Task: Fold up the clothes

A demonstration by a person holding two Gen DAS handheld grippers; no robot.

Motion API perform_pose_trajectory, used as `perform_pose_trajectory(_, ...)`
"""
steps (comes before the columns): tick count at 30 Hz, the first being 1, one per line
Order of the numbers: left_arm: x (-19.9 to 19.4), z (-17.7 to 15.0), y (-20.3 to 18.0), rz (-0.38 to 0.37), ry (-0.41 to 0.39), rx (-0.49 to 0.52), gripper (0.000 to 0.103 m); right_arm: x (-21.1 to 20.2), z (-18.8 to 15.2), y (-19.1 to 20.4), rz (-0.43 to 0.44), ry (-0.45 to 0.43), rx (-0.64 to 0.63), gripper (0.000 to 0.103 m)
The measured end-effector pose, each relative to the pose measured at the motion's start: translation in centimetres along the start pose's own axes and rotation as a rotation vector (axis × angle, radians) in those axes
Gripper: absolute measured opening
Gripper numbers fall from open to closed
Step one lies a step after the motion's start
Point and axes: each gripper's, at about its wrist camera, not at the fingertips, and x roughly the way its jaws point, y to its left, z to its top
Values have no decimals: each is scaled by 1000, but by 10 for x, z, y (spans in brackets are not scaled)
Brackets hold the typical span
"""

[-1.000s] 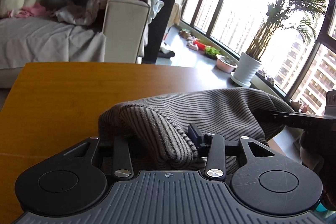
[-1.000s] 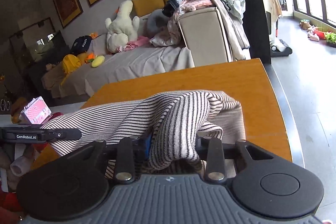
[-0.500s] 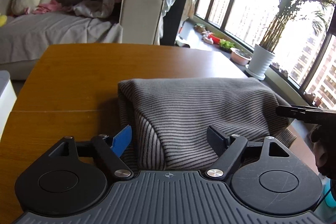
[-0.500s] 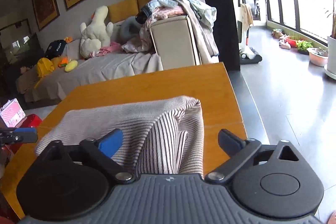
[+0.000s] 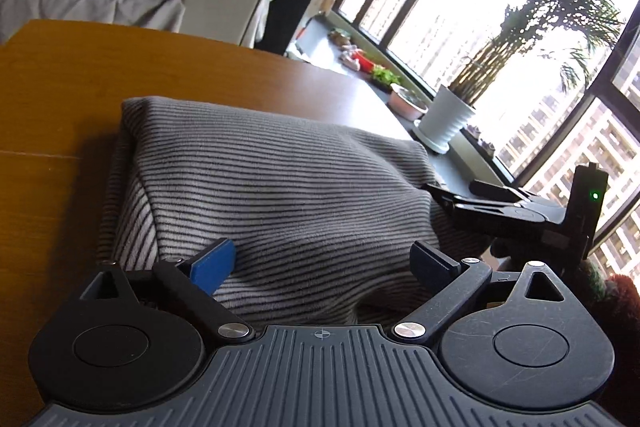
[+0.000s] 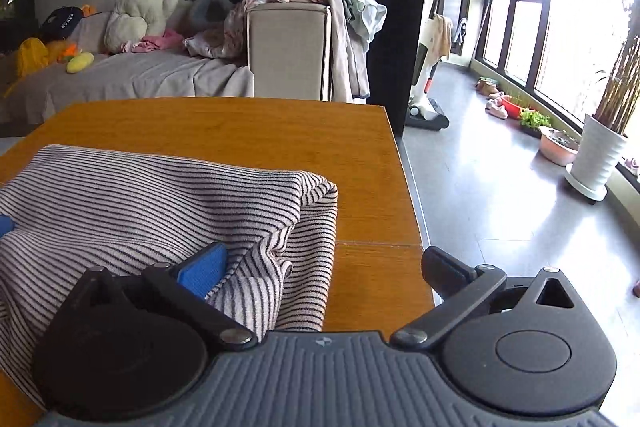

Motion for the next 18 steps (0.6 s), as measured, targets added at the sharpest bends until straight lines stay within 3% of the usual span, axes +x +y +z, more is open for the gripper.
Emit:
perform_pose_trajectory(4,24,16,11,4,0,-25,99,-12,-10,3,15,20,31,103)
perform_pose_trajectory(10,52,45,26,17,-26,-34,102,-35,-26,23,108,81,65,103)
perform_pose_trajectory(15,70,55,18,61,-37,60,102,-53,-20,57,112,73,-68,103)
perform_pose_trajectory(18,70,53,12,79,-43,103,102,-66,-6,55,90,25,-107,103)
